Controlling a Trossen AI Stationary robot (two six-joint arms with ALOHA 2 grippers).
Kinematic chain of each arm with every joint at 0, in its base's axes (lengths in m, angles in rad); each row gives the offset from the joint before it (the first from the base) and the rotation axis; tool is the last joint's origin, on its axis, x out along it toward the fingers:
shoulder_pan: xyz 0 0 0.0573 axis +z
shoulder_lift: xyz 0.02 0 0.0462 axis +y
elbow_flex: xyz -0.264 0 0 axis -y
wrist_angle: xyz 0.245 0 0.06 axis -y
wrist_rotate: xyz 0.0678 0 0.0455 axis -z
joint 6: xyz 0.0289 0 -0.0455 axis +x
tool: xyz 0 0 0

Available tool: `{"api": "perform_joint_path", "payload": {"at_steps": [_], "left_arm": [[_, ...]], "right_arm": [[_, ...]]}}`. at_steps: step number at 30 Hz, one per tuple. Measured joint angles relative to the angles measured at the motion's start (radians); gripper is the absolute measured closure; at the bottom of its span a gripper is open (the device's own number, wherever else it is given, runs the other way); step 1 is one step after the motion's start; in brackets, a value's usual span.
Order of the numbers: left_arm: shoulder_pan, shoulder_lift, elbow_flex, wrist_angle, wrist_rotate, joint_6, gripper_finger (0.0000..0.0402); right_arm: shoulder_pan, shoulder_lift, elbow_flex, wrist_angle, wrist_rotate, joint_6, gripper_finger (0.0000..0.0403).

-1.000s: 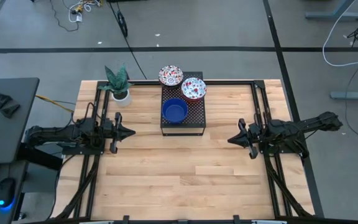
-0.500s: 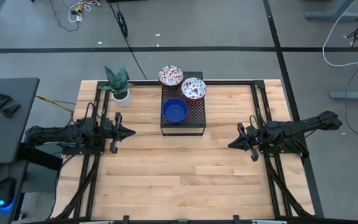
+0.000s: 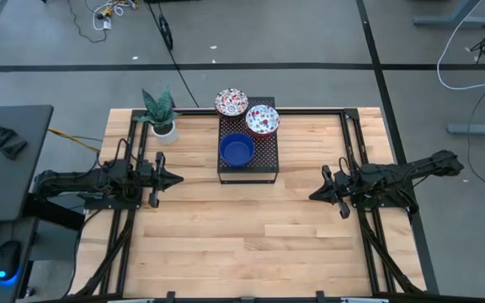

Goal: Pick & Place Mini bowls
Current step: Return to Home Position

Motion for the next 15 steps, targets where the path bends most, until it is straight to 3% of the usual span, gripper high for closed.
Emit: {"api": "perform_joint_path", "payload": {"at_steps": [15], "left_arm": [[0.000,0.000,0.000,0.000,0.000,0.000,0.0383]], "right_arm": [[0.000,0.000,0.000,0.000,-0.002,0.009,0.0380]]}}
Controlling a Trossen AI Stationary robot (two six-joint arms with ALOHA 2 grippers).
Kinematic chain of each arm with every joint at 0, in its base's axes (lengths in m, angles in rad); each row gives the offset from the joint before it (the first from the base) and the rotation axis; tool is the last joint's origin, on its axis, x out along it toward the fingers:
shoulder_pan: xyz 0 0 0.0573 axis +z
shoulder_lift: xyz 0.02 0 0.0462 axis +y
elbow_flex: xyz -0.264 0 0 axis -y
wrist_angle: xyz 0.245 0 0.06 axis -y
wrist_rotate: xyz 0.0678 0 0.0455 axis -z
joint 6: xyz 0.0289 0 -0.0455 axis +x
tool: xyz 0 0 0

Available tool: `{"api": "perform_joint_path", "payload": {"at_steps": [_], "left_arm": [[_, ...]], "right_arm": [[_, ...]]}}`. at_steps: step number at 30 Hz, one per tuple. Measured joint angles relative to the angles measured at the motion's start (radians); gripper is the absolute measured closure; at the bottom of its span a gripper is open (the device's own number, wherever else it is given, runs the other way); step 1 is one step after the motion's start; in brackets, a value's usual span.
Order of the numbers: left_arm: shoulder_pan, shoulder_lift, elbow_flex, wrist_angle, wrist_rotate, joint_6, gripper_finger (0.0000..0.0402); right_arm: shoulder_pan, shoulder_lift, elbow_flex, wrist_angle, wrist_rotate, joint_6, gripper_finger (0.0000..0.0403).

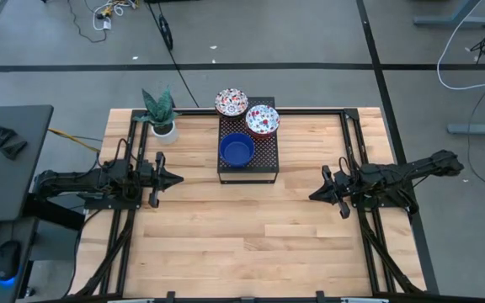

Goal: Pick & Place Mini bowls
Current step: Return to Home Position

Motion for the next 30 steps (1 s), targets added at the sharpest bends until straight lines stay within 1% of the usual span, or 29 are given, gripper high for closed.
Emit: {"api": "perform_joint_path", "payload": {"at_steps": [5,13,18,24,30], "left_arm": [[0.000,0.000,0.000,0.000,0.000,0.000,0.0383],[0.000,0.000,0.000,0.000,0.000,0.000,0.0383],[0.000,0.000,0.000,0.000,0.000,0.000,0.0383],[0.000,0.000,0.000,0.000,0.000,0.000,0.0383],[0.000,0.000,0.000,0.000,0.000,0.000,0.0383]], "right_arm": [[0.000,-0.031,0.000,0.003,-0.007,0.000,0.0380],[-0.092,-0.153,0.000,0.002,-0.003,0.000,0.0380],[-0.133,-0.156,0.001,0.065,-0.001,0.000,0.0380],[-0.169,-0.156,0.001,0.063,0.000,0.000,0.0380],[-0.178,-0.156,0.001,0.058,0.000,0.000,0.0380]]}}
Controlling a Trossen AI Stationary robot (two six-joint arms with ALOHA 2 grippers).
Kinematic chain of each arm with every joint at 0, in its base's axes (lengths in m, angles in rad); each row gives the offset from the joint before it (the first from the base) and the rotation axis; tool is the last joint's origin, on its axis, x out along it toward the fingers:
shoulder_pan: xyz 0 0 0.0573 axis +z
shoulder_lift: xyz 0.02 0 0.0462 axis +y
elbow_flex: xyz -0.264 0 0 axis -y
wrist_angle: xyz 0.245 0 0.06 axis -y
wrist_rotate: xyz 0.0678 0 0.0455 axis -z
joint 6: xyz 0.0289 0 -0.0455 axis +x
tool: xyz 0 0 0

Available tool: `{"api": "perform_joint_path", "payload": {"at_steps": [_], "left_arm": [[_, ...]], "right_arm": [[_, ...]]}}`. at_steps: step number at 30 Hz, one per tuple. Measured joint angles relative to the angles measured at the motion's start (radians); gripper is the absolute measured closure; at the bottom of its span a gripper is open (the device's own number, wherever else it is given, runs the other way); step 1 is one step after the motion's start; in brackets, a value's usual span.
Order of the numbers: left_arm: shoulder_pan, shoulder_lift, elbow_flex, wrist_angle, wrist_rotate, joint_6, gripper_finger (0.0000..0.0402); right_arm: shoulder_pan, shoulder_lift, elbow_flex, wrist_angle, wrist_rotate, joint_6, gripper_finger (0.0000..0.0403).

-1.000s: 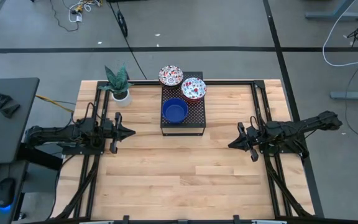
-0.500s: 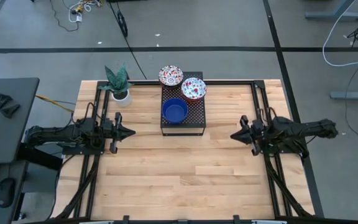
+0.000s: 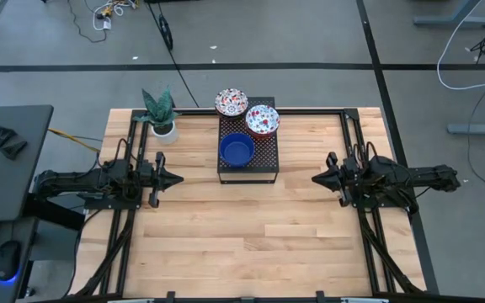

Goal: Pick & Place Mini bowls
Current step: Return to Home Position

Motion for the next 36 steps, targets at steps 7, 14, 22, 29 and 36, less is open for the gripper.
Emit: {"api": "perform_joint_path", "payload": {"at_steps": [7,14,22,29,36], "left_arm": [[0.000,0.000,0.000,0.000,0.000,0.000,0.0383],[0.000,0.000,0.000,0.000,0.000,0.000,0.0383],[0.000,0.000,0.000,0.000,0.000,0.000,0.0383],[0.000,0.000,0.000,0.000,0.000,0.000,0.0383],[0.000,0.000,0.000,0.000,0.000,0.000,0.0383]], "right_arm": [[0.000,0.004,0.000,-0.005,0.000,0.000,0.0380],[0.000,0.004,0.000,-0.005,0.000,-0.004,0.0380],[0.000,0.005,0.000,-0.052,0.001,-0.213,0.0380],[0.000,0.008,-0.001,-0.060,0.008,-0.264,0.0380],[0.000,0.008,-0.001,-0.060,0.008,-0.264,0.0380]]}}
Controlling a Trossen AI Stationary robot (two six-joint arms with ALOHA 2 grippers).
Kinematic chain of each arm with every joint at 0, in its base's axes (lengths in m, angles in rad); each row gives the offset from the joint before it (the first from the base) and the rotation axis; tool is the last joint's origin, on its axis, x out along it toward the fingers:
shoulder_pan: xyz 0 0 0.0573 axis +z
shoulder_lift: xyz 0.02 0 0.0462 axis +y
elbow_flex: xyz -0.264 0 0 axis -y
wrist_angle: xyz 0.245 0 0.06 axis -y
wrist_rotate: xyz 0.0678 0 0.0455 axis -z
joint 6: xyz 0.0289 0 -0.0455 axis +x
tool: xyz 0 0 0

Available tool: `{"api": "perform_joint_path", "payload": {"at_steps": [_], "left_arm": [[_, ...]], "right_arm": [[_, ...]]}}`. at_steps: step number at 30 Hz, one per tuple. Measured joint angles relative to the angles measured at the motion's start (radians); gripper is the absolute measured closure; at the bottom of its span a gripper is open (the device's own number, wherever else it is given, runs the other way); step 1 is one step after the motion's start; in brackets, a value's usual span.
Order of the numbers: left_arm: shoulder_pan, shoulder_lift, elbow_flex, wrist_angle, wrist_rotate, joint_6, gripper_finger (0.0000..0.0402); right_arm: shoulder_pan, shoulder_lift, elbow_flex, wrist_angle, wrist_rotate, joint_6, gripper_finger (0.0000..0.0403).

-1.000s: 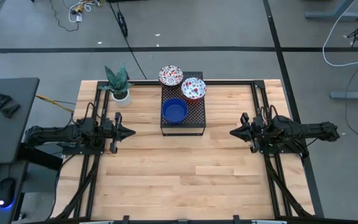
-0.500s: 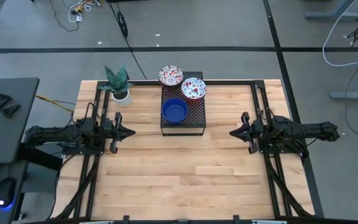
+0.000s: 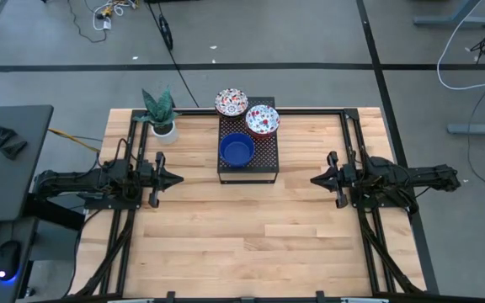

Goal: Pick & Place Mini bowls
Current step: Return to Home Position

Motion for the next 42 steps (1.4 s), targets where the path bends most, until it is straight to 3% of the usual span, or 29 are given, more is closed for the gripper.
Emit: {"api": "perform_joint_path", "payload": {"at_steps": [34,42], "left_arm": [[0.000,-0.013,0.000,-0.007,0.004,0.000,0.0383],[0.002,-0.012,0.001,-0.028,0.007,0.085,0.0383]], "right_arm": [[0.000,0.000,0.000,0.000,0.000,0.001,0.0380],[0.000,0.000,0.000,0.001,0.000,0.001,0.0380]]}}
